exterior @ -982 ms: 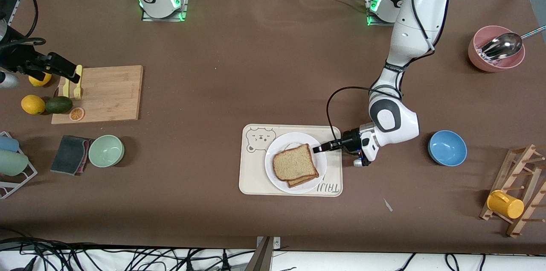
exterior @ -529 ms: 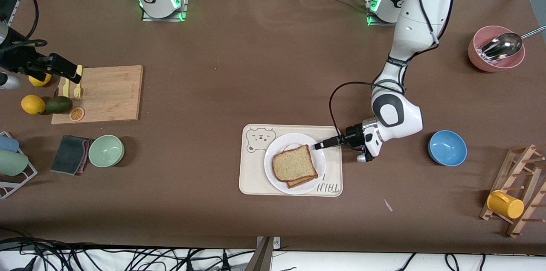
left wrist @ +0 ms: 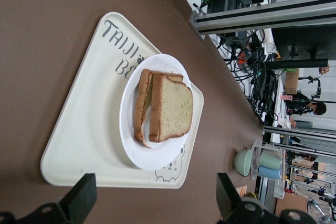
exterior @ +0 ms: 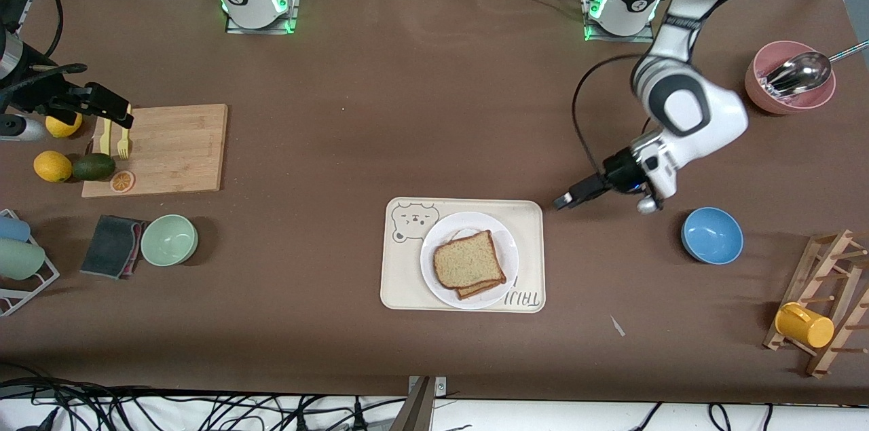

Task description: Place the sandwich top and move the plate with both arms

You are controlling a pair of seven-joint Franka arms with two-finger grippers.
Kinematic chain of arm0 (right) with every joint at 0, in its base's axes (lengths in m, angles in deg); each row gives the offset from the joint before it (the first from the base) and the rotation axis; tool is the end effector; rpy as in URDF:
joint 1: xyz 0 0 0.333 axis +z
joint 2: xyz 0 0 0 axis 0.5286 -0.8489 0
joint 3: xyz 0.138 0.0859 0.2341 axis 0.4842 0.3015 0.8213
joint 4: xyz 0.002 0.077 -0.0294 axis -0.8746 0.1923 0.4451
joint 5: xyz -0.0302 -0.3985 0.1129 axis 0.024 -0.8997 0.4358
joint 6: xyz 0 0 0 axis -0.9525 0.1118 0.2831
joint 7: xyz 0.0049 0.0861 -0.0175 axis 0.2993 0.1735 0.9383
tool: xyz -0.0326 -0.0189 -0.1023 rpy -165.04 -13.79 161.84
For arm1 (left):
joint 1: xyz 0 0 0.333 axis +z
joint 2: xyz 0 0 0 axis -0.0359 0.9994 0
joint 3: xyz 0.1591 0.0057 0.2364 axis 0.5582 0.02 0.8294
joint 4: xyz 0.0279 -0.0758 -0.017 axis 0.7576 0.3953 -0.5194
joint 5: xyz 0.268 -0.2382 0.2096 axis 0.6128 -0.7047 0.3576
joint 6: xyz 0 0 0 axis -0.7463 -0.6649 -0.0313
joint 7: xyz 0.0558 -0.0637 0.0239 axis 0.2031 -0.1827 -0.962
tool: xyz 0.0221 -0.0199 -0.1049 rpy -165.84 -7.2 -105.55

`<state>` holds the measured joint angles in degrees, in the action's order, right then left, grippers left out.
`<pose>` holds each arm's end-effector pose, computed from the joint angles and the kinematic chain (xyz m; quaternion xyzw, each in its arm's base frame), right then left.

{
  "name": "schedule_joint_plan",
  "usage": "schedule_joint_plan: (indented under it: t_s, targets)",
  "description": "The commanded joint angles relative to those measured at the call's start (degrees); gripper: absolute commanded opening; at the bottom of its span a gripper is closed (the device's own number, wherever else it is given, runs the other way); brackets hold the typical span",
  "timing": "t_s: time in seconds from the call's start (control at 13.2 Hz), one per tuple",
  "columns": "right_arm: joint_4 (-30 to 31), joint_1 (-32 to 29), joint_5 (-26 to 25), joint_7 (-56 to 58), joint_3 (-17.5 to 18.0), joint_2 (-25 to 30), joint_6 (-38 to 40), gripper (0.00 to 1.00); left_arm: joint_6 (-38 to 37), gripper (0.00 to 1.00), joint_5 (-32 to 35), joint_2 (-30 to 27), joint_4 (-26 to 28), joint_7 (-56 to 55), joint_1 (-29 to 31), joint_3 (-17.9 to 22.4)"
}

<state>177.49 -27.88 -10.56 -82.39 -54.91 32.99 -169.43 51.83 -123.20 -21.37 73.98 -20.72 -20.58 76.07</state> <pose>0.5910 0.0059 0.5529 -0.9995 0.0299 0.0039 0.0054 0.5580 -0.1175 0.2432 0.8702 0.1789 0.0966 0.4488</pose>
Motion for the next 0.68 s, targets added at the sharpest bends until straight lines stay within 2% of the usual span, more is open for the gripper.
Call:
schedule_joint_plan:
  t_s: [0.0,0.08,0.38,0.53,0.6]
  targets:
    - [-1.4,-0.1,-0.8,0.4,-0.1,-0.3,1.2,1.00,0.9,1.00,17.7,-11.1,7.0,-0.4,0.9,-0.5]
    - [-1.4,-0.1,-0.8,0.4,-0.1,-0.3,1.2,1.00,0.4,1.00,28.0,-13.4,7.0,-1.8,2.3,-0.5]
    - [-1.4,-0.2,-0.9,0.3,-0.1,-0.4,1.0,1.00,-7.8,1.00,56.7,-20.8,5.3,-11.5,4.6,-0.4]
    - [-1.4,-0.2,-1.0,0.3,-0.1,-0.4,1.2,1.00,-14.2,1.00,68.4,-24.2,2.8,-14.4,4.6,0.3]
    - [-1.4,-0.2,-1.0,0.3,-0.1,-0.4,1.2,1.00,-19.1,1.00,72.4,-24.2,-0.7,-16.1,4.6,1.6]
